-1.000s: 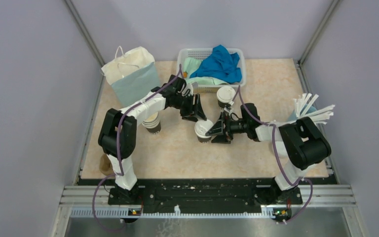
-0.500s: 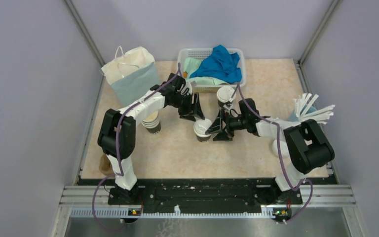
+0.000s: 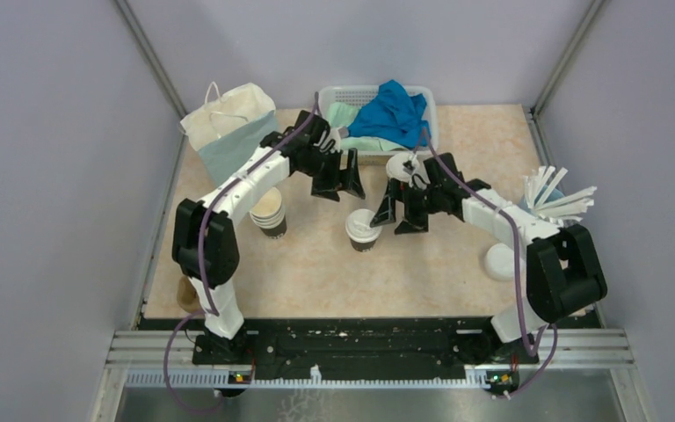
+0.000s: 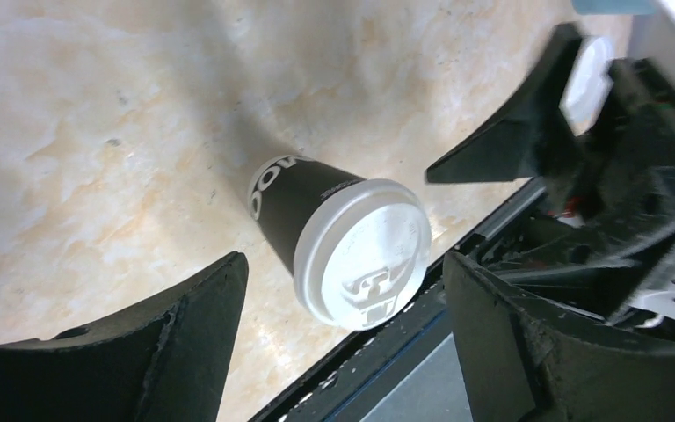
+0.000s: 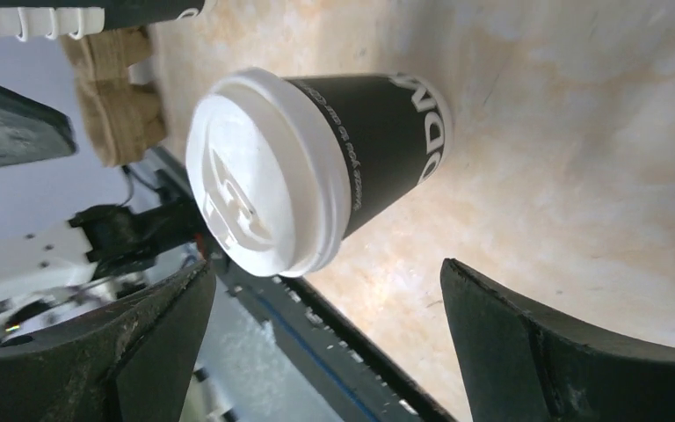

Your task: Pack the takeout coffee

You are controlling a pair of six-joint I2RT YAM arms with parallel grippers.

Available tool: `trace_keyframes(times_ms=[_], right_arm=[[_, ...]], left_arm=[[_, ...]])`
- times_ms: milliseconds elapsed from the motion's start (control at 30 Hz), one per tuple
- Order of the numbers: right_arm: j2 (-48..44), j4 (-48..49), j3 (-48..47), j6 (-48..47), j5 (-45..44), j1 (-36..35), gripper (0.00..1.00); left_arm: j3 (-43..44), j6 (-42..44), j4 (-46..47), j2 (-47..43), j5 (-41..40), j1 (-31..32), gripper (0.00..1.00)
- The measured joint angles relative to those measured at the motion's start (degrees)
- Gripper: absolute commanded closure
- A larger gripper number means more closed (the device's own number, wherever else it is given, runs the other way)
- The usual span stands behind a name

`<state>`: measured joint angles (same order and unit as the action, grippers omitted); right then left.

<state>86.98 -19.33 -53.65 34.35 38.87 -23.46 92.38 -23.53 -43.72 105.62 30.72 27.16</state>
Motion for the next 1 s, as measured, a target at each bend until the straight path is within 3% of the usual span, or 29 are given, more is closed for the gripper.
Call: trace_keyframes(times_ms=[233,533,700,1000], right_arm=[[1.1,-17.6,-18.3,-12.1,-16.8,-7.4,0.01],[12.3,-31.2,-40.0,-20.2,-35.9,-20.5,0.01],[17.2,-34.6,-41.8,-22.8,-39.6,-24.3,0.03],[18.5,-35.9,-41.6,-23.4,-42.5,-24.3,0.05]], left_arm=[[0.6,1.3,-4.3,-8.0,-6.7,-0.4,0.06],[-2.3,0.9,0.4,-26.4,-13.8,-1.5,0.03],[-2.4,1.0,1.3,-29.7,-16.5,-1.2,0.03],[-5.0,1.2,1.2,-33.5,-23.2,-1.2,0.03]])
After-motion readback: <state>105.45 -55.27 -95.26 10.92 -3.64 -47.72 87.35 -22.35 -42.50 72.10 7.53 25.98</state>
